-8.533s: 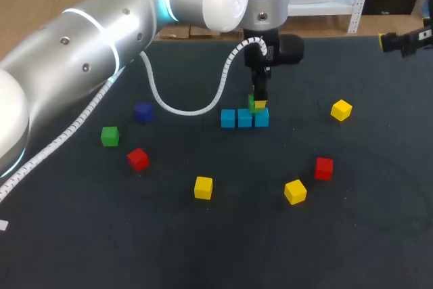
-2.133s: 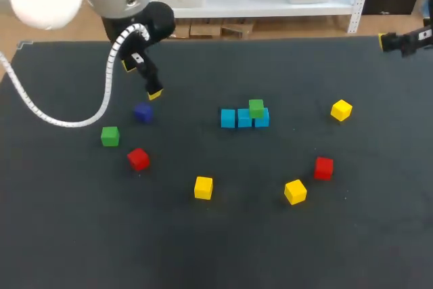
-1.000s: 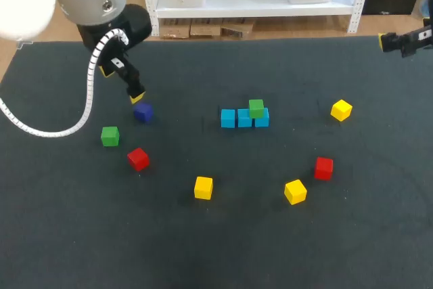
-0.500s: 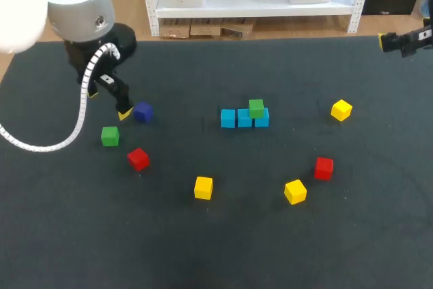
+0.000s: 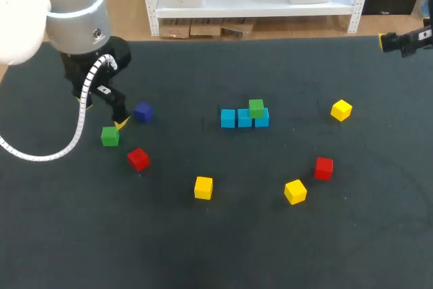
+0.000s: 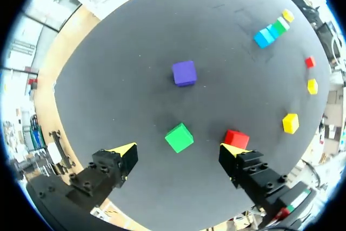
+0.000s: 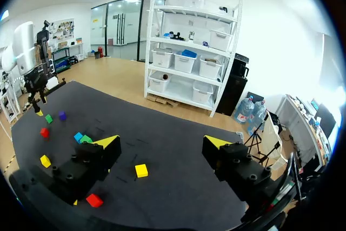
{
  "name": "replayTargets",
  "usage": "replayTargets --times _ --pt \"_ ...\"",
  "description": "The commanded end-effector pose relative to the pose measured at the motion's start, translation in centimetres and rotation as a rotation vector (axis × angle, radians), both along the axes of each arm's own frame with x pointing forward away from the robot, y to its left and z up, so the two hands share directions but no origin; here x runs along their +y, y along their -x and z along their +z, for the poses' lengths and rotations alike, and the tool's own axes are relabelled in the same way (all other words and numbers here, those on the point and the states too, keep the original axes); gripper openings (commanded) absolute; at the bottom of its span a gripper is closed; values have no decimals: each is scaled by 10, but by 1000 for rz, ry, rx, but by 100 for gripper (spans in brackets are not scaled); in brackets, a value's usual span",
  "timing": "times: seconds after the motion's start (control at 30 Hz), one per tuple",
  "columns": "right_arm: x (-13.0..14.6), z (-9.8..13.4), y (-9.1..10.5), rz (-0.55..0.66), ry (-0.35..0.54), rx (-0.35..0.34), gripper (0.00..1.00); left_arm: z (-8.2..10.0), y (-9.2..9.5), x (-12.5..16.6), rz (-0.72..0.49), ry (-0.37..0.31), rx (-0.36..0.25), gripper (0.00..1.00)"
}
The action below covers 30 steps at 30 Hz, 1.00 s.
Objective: Place the blue cubes, place green cubes on the blue cubes, place the yellow cubes on the green cubes, then place the red cubes on the yellow cubes, and place purple cube on the red cubes.
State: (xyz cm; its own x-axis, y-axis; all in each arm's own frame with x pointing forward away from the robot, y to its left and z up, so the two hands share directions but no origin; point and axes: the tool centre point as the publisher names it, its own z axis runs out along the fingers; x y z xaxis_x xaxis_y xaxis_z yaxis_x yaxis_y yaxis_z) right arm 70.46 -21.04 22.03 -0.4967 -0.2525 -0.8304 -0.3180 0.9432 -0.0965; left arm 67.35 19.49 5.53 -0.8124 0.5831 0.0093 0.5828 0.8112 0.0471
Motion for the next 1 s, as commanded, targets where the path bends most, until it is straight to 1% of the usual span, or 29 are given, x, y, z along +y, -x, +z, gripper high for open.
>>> replayTargets --times 0.03,0.2,0.3,0.47,0.5,0.53,0.57,0.6,0.83,1.0 --pt "-1 -4 -1 9 -20 -48 100 -13 -9 2 27 17 0 100" --pt "-1 -4 -1 9 -20 -48 100 -22 -13 0 81 37 -6 100" --pt "-1 -4 -1 9 -20 -48 100 -26 -15 -2 92 46 -8 100" --pt "-1 -4 -1 9 -20 -48 100 -24 -15 -4 145 51 -20 100" --pt "-1 -4 -1 9 -20 -48 100 -24 -15 -5 148 53 -19 90" --pt "-1 -4 -1 9 -20 -48 100 -24 -14 -6 144 56 -10 87" --pt "-1 -4 -1 9 -20 -48 100 -25 -13 -7 145 54 -9 96" --pt "-1 -4 -1 9 -20 -48 100 -26 -12 -8 146 52 -8 100" --pt "-1 -4 -1 9 -20 -48 100 -28 2 -7 151 51 13 100" --pt "-1 -4 -1 9 -20 -48 100 -37 9 5 197 46 27 100"
